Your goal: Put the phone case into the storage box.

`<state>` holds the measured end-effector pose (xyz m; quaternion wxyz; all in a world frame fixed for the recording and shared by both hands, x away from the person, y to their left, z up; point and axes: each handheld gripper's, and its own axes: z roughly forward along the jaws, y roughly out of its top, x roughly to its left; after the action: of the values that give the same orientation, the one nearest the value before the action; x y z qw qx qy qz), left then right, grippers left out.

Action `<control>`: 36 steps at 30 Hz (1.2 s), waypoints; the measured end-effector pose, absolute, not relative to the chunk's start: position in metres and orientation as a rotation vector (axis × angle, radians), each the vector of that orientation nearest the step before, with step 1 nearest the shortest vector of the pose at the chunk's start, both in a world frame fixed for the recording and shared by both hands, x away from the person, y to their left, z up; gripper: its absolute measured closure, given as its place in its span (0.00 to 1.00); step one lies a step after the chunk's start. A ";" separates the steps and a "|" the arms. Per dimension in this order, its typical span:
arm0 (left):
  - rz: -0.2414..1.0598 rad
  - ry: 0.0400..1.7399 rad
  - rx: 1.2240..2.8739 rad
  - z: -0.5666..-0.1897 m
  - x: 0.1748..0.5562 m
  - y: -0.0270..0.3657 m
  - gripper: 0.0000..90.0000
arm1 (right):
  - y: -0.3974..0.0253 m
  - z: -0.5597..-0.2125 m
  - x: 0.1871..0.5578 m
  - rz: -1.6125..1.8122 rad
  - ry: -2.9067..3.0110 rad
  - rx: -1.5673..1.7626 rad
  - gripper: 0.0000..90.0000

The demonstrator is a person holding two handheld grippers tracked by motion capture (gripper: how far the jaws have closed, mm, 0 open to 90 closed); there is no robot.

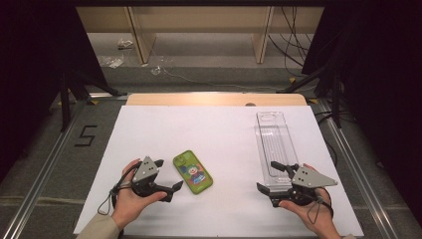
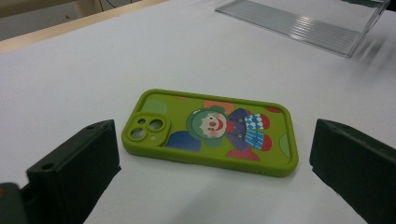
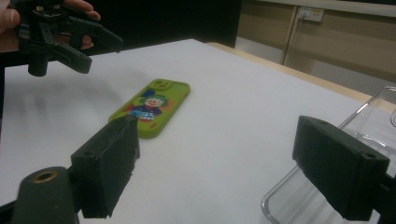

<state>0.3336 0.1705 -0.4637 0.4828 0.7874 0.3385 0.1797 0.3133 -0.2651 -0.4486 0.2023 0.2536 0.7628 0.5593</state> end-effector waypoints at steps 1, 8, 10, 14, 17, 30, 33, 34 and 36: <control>0.438 0.825 1.918 -0.464 0.334 0.171 0.01 | -0.265 -0.449 0.313 1.561 2.128 0.708 0.18; 0.447 0.837 1.902 -0.462 0.333 0.169 0.12 | -0.264 -0.449 0.313 1.560 2.132 0.713 0.18; 0.449 0.841 1.895 -0.460 0.334 0.166 0.23 | -0.264 -0.449 0.314 1.563 2.128 0.715 0.18; 0.424 0.834 1.900 -0.459 0.337 0.157 0.61 | -0.264 -0.449 0.314 1.561 2.128 0.717 0.18; 0.409 0.829 1.920 -0.457 0.341 0.148 0.86 | -0.264 -0.449 0.315 1.558 2.124 0.721 0.18; 0.327 0.867 2.034 -0.465 0.369 0.106 1.00 | -0.264 -0.450 0.316 1.554 2.120 0.734 0.18; 0.306 0.883 2.066 -0.468 0.378 0.091 1.00 | -0.264 -0.450 0.316 1.553 2.119 0.735 0.18; 0.299 0.892 2.086 -0.470 0.382 0.082 1.00 | -0.264 -0.450 0.316 1.552 2.120 0.735 0.18; 0.297 0.898 2.093 -0.471 0.384 0.077 1.00 | -0.264 -0.450 0.316 1.553 2.121 0.736 0.18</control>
<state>0.3837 0.0775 -0.4710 0.4100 0.8313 0.3564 0.1178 0.3158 -0.2643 -0.4498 0.2046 0.2638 0.7606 0.5568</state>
